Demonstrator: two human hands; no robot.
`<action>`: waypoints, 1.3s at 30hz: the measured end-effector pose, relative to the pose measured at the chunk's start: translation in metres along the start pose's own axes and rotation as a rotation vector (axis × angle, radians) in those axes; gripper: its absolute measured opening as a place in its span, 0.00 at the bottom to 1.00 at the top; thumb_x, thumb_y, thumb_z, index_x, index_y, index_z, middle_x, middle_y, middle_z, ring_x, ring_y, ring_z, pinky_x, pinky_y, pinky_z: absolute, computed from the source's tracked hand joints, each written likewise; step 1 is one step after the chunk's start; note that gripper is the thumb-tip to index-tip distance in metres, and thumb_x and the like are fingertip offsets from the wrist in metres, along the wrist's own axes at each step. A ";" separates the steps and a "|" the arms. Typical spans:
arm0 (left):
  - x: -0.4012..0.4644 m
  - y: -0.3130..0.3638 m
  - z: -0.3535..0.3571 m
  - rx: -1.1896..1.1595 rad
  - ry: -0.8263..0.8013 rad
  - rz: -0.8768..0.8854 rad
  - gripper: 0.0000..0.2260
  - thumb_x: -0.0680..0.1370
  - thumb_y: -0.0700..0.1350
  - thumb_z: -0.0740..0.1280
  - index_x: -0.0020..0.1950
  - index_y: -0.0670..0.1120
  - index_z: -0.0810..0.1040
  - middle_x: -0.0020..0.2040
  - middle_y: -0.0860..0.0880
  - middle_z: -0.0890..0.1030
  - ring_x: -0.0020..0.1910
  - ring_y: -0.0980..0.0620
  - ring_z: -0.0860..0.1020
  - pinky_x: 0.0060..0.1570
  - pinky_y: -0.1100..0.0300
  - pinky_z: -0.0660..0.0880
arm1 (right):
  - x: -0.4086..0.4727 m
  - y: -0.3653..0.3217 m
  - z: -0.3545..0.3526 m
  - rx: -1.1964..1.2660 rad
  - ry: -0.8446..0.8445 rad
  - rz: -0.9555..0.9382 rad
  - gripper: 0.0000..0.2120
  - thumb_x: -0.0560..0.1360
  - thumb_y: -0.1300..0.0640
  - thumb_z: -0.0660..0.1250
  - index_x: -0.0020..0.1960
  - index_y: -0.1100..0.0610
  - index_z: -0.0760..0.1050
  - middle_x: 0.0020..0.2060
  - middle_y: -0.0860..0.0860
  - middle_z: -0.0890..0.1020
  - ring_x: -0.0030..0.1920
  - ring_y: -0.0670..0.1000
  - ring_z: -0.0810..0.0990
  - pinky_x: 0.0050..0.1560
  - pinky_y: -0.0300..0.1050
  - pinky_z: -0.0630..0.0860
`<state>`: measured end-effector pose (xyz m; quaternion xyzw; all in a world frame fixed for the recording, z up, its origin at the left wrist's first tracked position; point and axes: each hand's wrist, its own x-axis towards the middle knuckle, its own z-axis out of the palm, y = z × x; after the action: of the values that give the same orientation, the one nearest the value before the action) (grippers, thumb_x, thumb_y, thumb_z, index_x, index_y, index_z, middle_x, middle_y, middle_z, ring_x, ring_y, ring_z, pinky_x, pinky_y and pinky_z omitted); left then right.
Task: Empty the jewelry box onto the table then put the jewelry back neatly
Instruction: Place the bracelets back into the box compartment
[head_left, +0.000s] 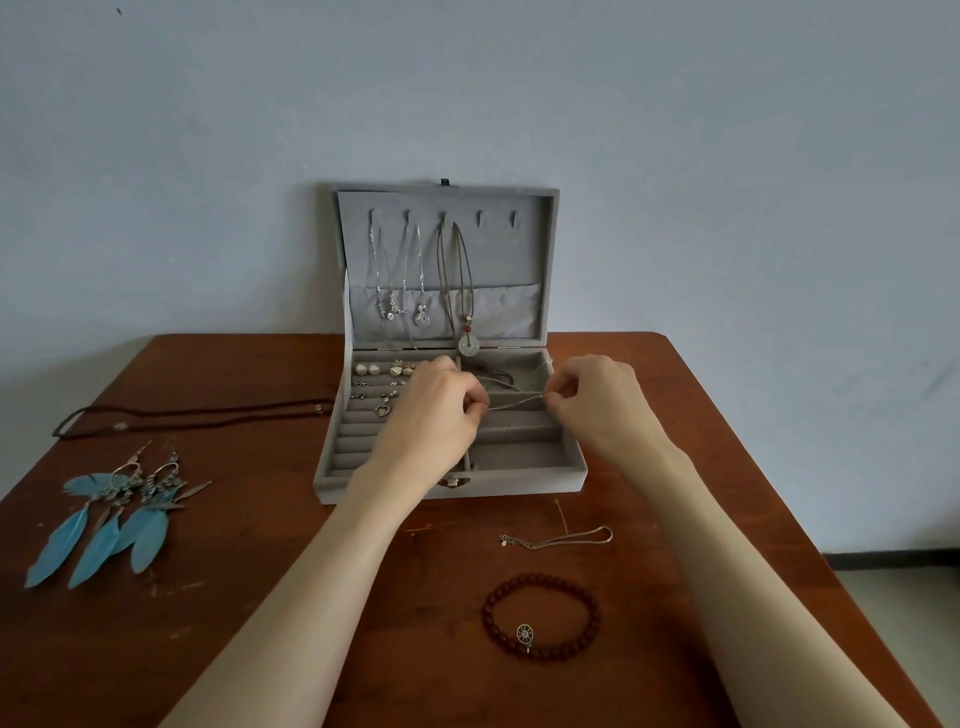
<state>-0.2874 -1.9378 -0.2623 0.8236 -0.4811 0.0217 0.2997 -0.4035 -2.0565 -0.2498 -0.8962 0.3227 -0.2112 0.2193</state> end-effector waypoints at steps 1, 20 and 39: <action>0.000 0.001 0.001 0.016 -0.007 -0.001 0.06 0.76 0.41 0.67 0.50 0.44 0.83 0.47 0.47 0.76 0.50 0.49 0.74 0.49 0.59 0.72 | 0.000 0.000 0.001 -0.029 -0.008 -0.005 0.07 0.74 0.64 0.63 0.46 0.60 0.81 0.42 0.52 0.77 0.41 0.48 0.73 0.33 0.29 0.64; -0.037 0.007 -0.017 -0.102 0.096 0.190 0.08 0.75 0.43 0.67 0.53 0.47 0.81 0.46 0.53 0.77 0.51 0.55 0.73 0.51 0.64 0.69 | -0.046 0.002 -0.019 0.158 0.085 0.000 0.05 0.76 0.56 0.64 0.47 0.52 0.79 0.43 0.47 0.78 0.39 0.42 0.74 0.39 0.29 0.67; -0.077 0.016 0.004 -0.189 0.051 0.303 0.06 0.74 0.45 0.69 0.49 0.49 0.82 0.43 0.56 0.78 0.49 0.59 0.71 0.53 0.67 0.68 | -0.087 0.013 -0.026 -0.264 -0.434 -0.027 0.09 0.78 0.54 0.60 0.53 0.56 0.75 0.52 0.51 0.74 0.55 0.51 0.72 0.58 0.47 0.71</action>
<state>-0.3427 -1.8855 -0.2824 0.7090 -0.5917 0.0422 0.3813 -0.4841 -2.0142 -0.2565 -0.9457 0.2808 0.0274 0.1615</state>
